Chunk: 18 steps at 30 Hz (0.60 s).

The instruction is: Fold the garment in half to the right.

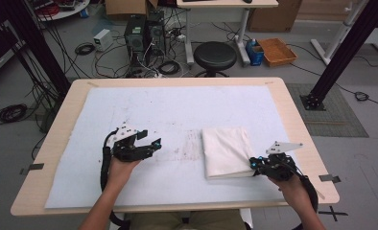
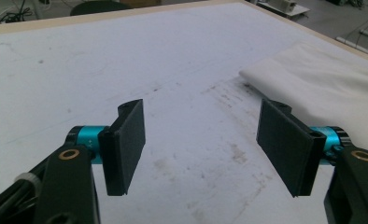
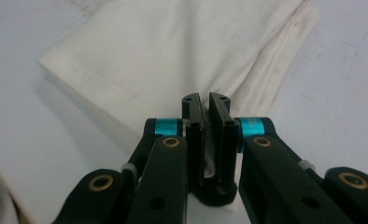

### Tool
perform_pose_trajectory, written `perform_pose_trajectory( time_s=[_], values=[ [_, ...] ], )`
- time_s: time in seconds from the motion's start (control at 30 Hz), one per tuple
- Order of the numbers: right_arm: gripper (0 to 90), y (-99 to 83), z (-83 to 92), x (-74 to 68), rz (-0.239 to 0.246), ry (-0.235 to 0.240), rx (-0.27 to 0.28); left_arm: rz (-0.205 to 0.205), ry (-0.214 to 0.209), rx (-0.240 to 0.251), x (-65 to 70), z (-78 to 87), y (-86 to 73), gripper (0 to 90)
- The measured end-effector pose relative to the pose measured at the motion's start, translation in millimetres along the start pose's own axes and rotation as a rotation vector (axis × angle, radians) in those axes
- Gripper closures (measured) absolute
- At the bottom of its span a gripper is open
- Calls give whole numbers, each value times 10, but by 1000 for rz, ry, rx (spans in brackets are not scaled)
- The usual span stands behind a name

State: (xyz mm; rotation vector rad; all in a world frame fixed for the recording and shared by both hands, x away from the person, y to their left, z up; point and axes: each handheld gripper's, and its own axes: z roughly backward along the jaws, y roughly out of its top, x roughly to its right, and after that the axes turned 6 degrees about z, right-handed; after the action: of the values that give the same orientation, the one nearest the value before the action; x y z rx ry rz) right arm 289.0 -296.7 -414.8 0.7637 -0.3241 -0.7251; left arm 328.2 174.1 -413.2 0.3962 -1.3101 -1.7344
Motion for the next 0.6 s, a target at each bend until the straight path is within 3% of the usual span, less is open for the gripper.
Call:
perform_pose_trajectory(
  time_s=[0.07,0.17,0.27,0.33,0.37,0.47,0.6],
  values=[
    [855,-19,77,-37,4,-9,9,8,1,5,-33,19,-29,327],
    [855,-57,100,-63,-3,-34,-41,9,2,-2,-48,14,-86,327],
    [807,-117,20,-75,-26,9,-119,9,-1,-8,-47,0,-125,327],
    [589,-115,9,-48,-46,12,-91,9,-6,-1,-45,3,-122,328],
    [537,-92,20,-17,-60,-15,-56,8,-7,5,-45,3,-119,328],
    [533,33,35,123,-108,-75,38,-1,-16,-6,-48,-11,-124,328],
    [556,254,-175,314,-152,-111,67,-4,-18,-19,-52,-33,-138,328]
  ],
)
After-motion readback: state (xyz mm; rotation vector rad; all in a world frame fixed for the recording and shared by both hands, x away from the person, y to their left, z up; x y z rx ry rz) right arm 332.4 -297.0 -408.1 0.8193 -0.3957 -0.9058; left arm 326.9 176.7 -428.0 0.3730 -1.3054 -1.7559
